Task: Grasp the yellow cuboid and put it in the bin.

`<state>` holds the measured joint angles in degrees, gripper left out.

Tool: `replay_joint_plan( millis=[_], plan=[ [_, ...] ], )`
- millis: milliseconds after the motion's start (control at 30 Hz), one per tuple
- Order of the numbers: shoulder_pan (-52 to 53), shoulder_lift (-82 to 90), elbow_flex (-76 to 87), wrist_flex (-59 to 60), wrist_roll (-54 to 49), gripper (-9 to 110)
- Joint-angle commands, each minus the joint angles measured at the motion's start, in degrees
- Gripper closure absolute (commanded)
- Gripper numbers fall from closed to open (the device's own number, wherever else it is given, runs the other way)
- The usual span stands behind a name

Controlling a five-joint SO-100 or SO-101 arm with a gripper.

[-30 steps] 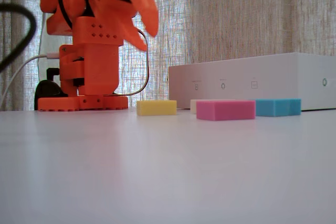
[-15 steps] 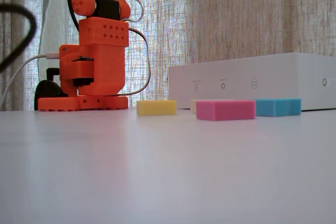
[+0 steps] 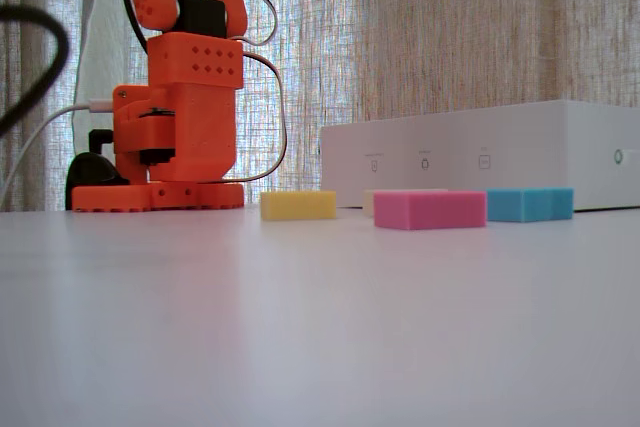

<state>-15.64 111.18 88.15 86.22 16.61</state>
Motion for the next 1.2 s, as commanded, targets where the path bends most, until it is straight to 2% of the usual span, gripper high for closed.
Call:
replay_joint_plan(
  millis=[0, 267, 333, 667, 1167],
  plan=[
    [2.11, 0.09, 6.50, -3.52, 0.97, 83],
    [2.55, 0.62, 22.41, -11.43, 1.32, 81],
    [2.20, 0.62, 24.96, -12.66, 1.23, 78],
    [4.66, 0.18, 33.57, -16.52, 1.32, 78],
    [10.55, -9.14, 35.24, -22.06, 0.09, 78]
  ],
)
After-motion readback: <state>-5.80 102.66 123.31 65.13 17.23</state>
